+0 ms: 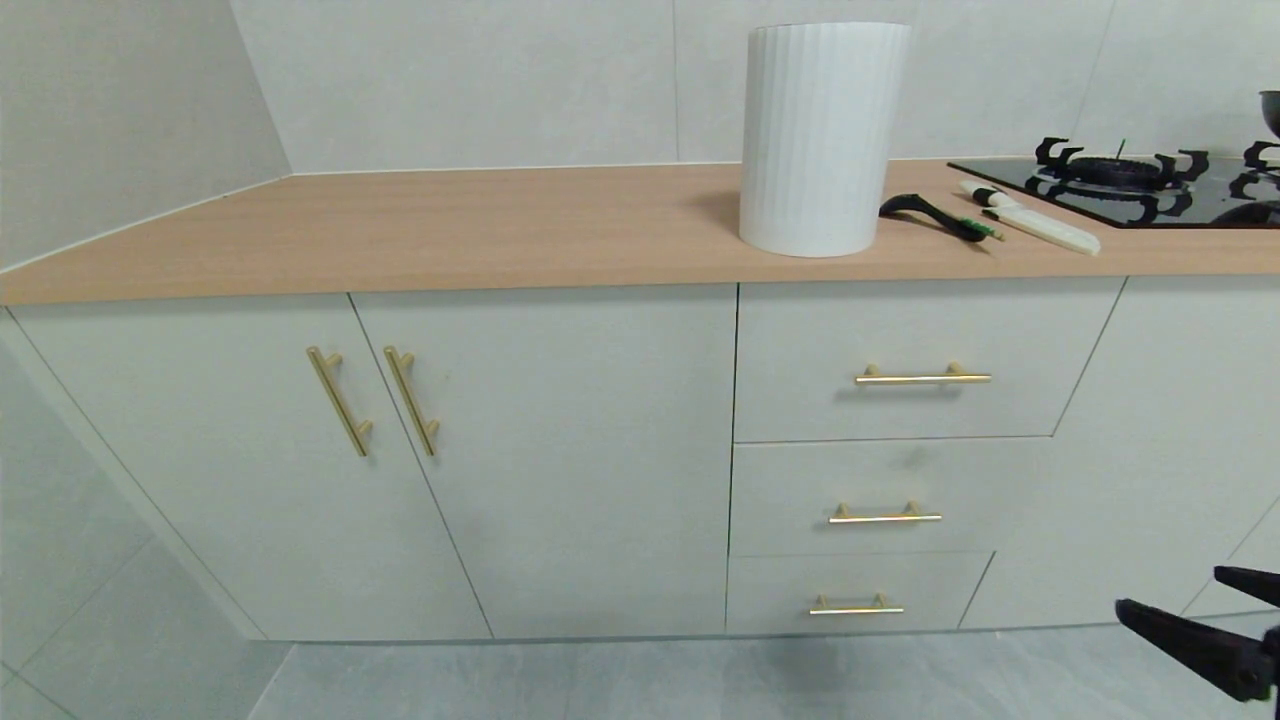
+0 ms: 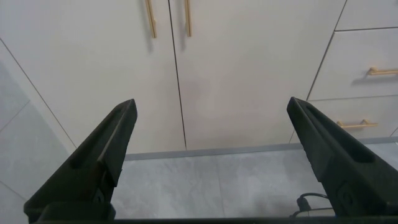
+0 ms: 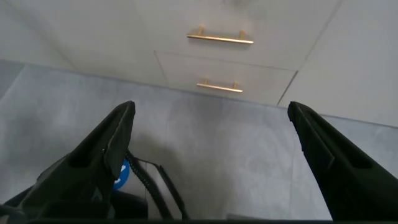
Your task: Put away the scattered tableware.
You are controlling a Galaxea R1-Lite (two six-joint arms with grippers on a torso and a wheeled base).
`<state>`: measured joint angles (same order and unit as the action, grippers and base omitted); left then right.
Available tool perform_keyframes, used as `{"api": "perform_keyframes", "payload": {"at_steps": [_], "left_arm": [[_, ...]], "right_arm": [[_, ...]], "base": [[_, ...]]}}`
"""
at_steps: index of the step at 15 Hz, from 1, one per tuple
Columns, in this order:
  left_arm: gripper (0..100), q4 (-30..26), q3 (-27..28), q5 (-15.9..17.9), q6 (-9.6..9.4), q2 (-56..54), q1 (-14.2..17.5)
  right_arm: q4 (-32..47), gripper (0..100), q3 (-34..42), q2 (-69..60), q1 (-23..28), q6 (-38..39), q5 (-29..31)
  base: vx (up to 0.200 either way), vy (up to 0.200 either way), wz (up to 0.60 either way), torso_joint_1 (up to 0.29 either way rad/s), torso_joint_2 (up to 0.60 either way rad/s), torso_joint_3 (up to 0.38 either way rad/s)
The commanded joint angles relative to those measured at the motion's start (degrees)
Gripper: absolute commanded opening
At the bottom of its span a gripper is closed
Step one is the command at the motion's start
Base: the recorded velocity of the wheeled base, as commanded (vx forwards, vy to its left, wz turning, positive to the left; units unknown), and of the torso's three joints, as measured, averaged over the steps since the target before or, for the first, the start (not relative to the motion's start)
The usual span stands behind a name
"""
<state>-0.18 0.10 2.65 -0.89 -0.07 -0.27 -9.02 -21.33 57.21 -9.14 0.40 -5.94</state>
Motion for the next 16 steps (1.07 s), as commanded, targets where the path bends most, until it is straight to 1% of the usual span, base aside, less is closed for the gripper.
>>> {"api": "perform_keyframes", "payload": {"at_steps": [1,4,6,8,9,11,16], "left_arm": [[100,-0.1,0.0,0.0,0.01,0.1,0.0],[100,0.0,0.0,0.0,0.01,0.1,0.0],[100,0.0,0.0,0.0,0.01,0.1,0.0],[100,0.0,0.0,0.0,0.01,0.1,0.0],[100,-0.1,0.0,0.0,0.01,0.1,0.0],[100,0.0,0.0,0.0,0.01,0.1,0.0],[100,0.0,0.0,0.0,0.01,0.1,0.0]], "right_arm": [[-1.1,100,-7.8,15.9,-0.7,-0.8,0.0],[-2.1,100,-14.3,25.6,-0.8,-1.1,0.0],[-3.6,100,-17.1,30.0,-2.5,-1.1,0.3],[-4.8,100,-17.4,32.4,-3.6,-1.1,0.7],[-6.7,100,-17.0,36.7,-4.8,-1.0,0.8],[-9.3,100,-16.8,41.5,-4.9,-1.0,2.7],[-20.2,100,-16.9,51.6,-4.8,-0.5,5.7]], "base": [[0.000,0.000,0.00,0.000,0.00,0.000],[0.000,0.000,0.00,0.000,0.00,0.000],[0.000,0.000,0.00,0.000,0.00,0.000],[0.000,0.000,0.00,0.000,0.00,0.000],[0.000,0.000,0.00,0.000,0.00,0.000],[0.000,0.000,0.00,0.000,0.00,0.000],[0.000,0.000,0.00,0.000,0.00,0.000]]}}
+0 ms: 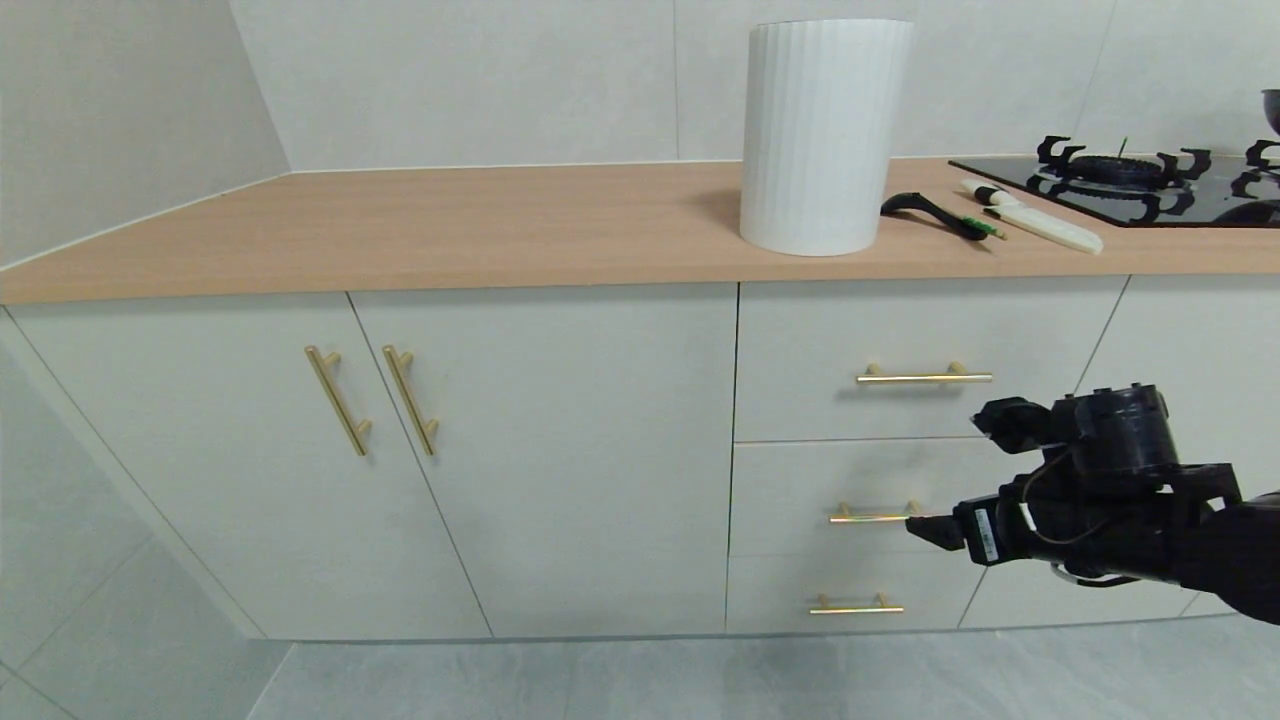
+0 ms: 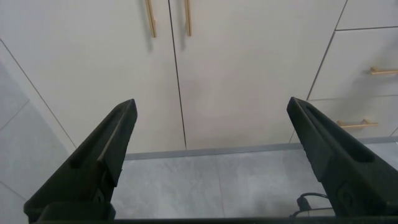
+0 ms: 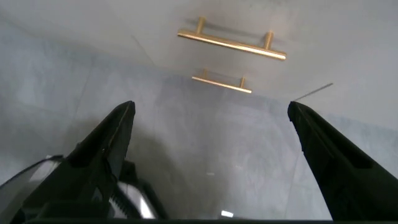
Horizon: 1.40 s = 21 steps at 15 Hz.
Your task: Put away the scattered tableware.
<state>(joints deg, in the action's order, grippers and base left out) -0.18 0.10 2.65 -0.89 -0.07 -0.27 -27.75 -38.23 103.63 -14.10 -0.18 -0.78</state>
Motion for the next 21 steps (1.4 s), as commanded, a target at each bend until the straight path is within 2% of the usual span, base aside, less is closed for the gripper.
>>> {"api": "perform_keyframes", "payload": {"at_steps": [1,7,10,13,16,21], "left_arm": [[100,0.0,0.0,0.0,0.01,0.1,0.0],[100,0.0,0.0,0.0,0.01,0.1,0.0],[100,0.0,0.0,0.0,0.01,0.1,0.0],[100,0.0,0.0,0.0,0.01,0.1,0.0],[100,0.0,0.0,0.0,0.01,0.1,0.0],[100,0.0,0.0,0.0,0.01,0.1,0.0]], "right_arm": [[-4.3,100,0.1,7.5,0.1,0.1,1.2],[-22.0,100,0.3,20.3,2.2,1.8,3.3],[-34.4,100,-0.4,27.5,2.2,3.6,7.5],[-36.1,100,-2.8,30.7,2.4,4.0,8.1],[-36.1,100,-6.9,33.6,2.4,6.7,11.9],[-38.2,100,-8.9,36.6,2.3,6.8,12.5]], "base": [[0.000,0.000,0.00,0.000,0.00,0.000],[0.000,0.000,0.00,0.000,0.00,0.000],[0.000,0.000,0.00,0.000,0.00,0.000],[0.000,0.000,0.00,0.000,0.00,0.000],[0.000,0.000,0.00,0.000,0.00,0.000],[0.000,0.000,0.00,0.000,0.00,0.000]]}}
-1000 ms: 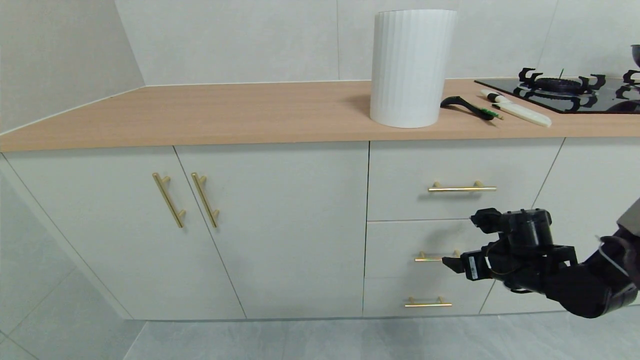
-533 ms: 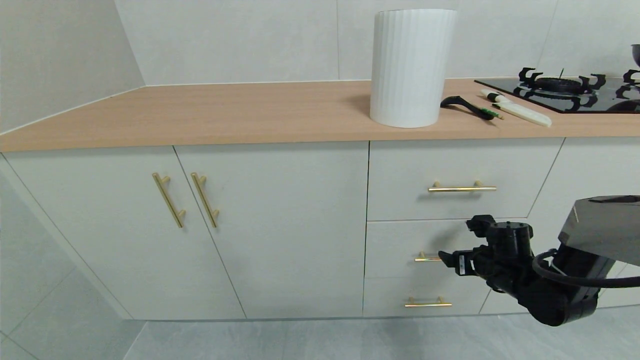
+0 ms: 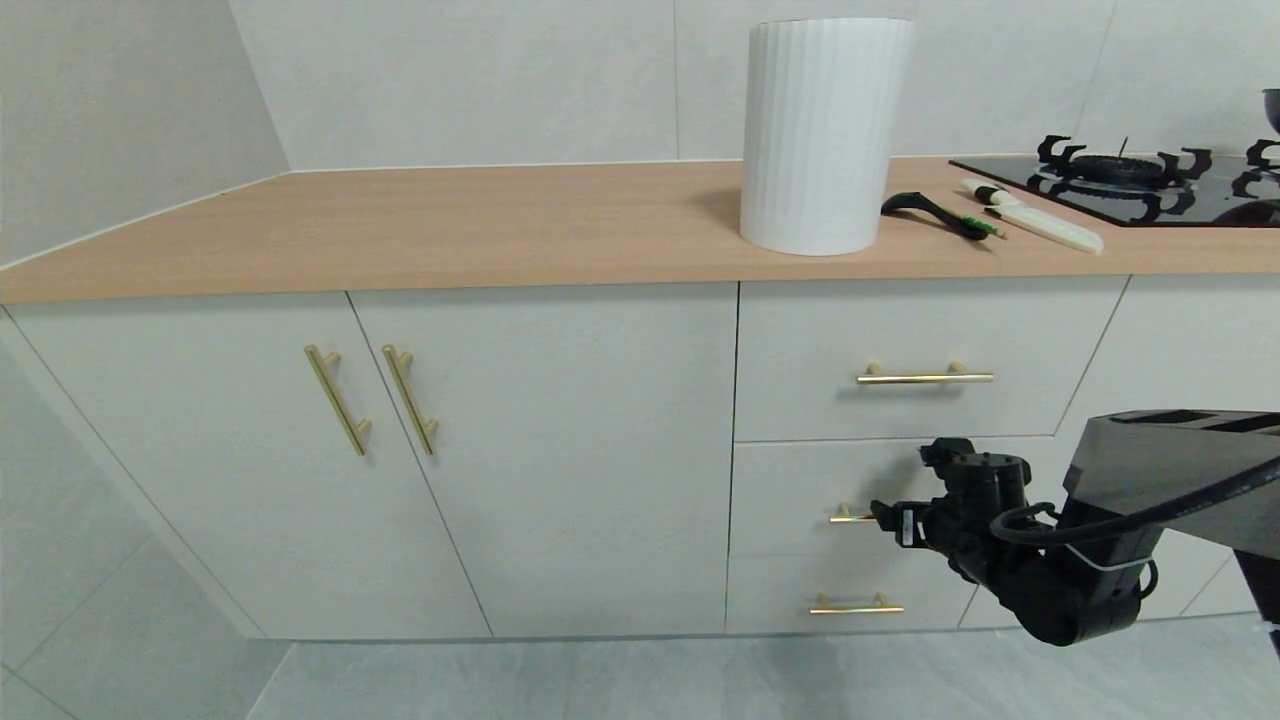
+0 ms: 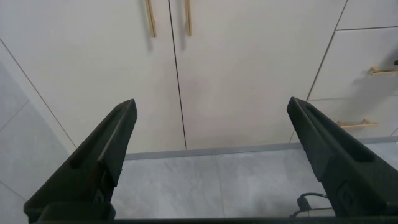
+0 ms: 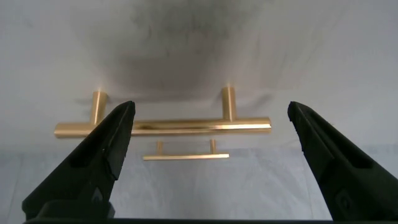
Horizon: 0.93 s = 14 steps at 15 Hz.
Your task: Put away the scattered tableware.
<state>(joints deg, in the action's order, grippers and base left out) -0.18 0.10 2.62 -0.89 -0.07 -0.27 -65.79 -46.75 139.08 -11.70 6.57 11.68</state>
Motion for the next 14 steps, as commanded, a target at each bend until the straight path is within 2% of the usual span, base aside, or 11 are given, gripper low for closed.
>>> {"api": "perform_keyframes", "payload": {"at_steps": [1,14], "left_arm": [[100,0.0,0.0,0.0,0.01,0.1,0.0],[100,0.0,0.0,0.0,0.01,0.1,0.0]], "right_arm": [[-0.1,100,-0.9,1.8,0.0,-0.1,0.2],[1.9,100,0.3,0.7,0.0,-0.1,0.2]], "base": [[0.000,0.000,0.00,0.000,0.00,0.000],[0.000,0.000,0.00,0.000,0.00,0.000]]}}
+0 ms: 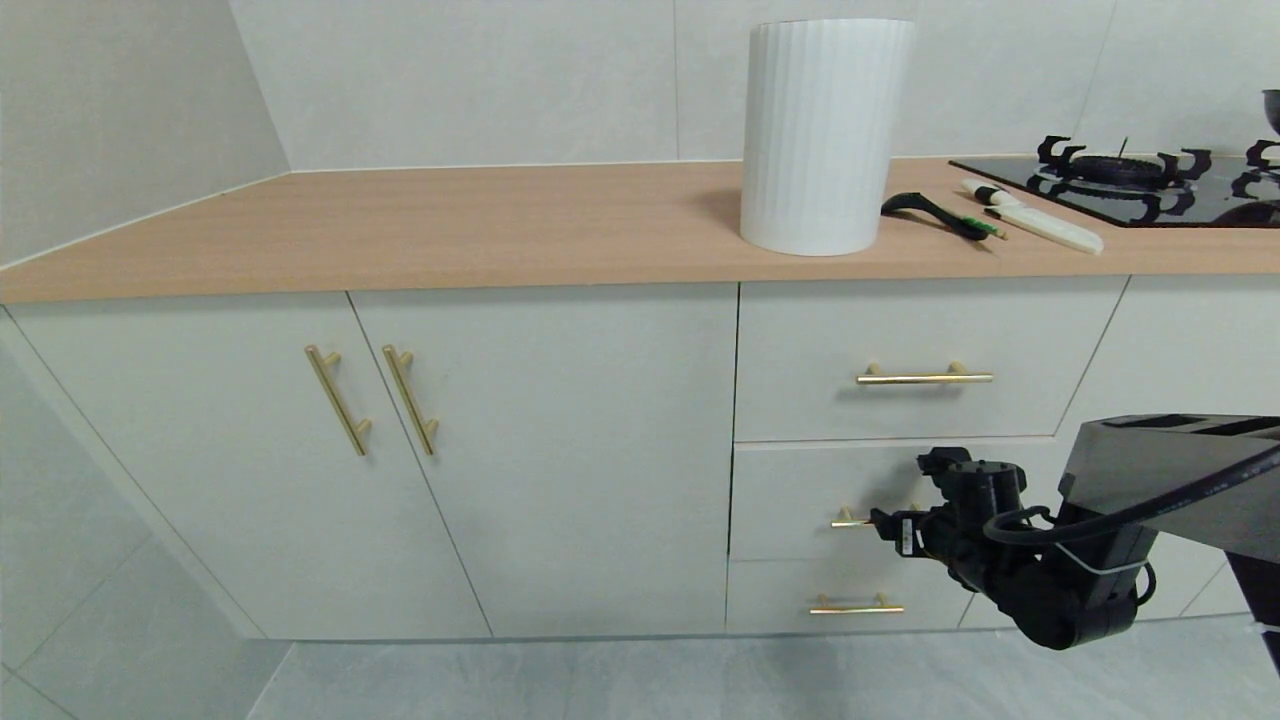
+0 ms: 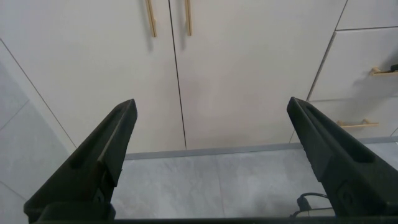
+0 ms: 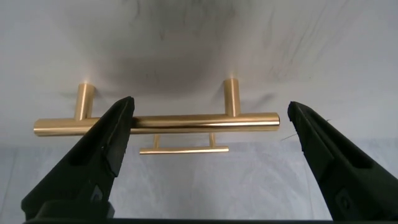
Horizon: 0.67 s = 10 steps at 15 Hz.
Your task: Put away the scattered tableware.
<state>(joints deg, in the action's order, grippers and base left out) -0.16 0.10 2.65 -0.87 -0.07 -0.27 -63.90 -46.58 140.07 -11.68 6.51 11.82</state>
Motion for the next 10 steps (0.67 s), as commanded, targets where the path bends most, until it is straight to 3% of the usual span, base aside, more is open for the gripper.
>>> {"api": "perform_keyframes", "payload": {"at_steps": [1,10], "left_arm": [[100,0.0,0.0,0.0,-0.01,0.1,0.0],[100,0.0,0.0,0.0,-0.01,0.1,0.0]], "right_arm": [[0.0,100,0.1,-0.3,0.0,0.0,0.0],[11.4,100,5.6,-10.9,-0.1,-0.4,-0.8]], "base": [[0.000,0.000,0.00,0.000,0.00,0.000],[0.000,0.000,0.00,0.000,0.00,0.000]]}}
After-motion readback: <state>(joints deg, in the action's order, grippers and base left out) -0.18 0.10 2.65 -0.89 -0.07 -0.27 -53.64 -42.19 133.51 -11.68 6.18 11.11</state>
